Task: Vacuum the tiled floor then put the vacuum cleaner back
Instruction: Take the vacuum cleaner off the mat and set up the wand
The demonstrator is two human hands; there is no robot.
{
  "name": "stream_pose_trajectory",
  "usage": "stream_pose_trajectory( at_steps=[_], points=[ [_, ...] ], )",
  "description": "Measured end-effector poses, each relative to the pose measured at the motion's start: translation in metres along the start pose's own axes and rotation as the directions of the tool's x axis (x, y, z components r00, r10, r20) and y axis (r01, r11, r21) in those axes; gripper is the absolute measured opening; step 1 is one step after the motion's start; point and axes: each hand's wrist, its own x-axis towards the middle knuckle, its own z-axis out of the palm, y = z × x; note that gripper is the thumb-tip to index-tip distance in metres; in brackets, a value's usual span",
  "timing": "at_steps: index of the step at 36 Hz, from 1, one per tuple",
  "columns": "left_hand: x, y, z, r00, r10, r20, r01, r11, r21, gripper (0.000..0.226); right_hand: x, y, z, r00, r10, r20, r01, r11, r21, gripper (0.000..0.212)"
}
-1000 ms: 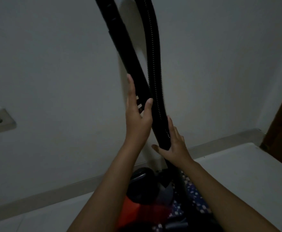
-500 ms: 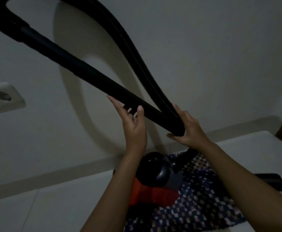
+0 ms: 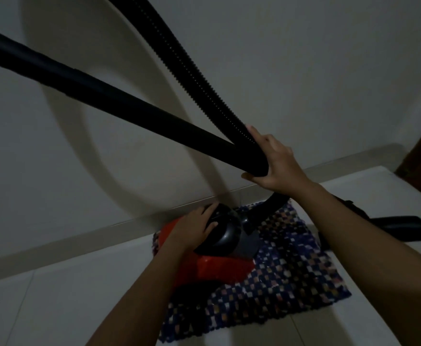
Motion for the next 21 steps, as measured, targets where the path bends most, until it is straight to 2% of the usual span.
stream_pose_trajectory(
  at_steps=[5, 10, 15, 21],
  points=[
    [0.003, -0.006, -0.005, 0.998, -0.015, 0.059, 0.016, 1.0, -0.017, 0.059, -0.002, 0.002, -0.002, 1.0, 0.014, 0.002, -0.014, 1.0, -0.017, 0.097],
    [0.0, 0.004, -0.029, 0.977, 0.017, 0.214, 0.022, 0.984, -0.177, 0.063, 0.001, -0.008, -0.02, 0.996, 0.064, 0.058, -0.066, 0.998, 0.024, 0.095],
    [-0.031, 0.028, -0.053, 0.953, 0.038, 0.301, 0.016, 0.985, -0.174, 0.065, -0.004, -0.034, -0.056, 0.983, 0.123, 0.136, -0.132, 0.989, 0.063, 0.098],
    [-0.067, 0.062, -0.115, 0.933, 0.079, 0.351, -0.006, 0.979, -0.205, 0.065, -0.005, -0.088, -0.126, 0.963, 0.225, 0.149, -0.24, 0.966, 0.091, 0.094]
  ],
)
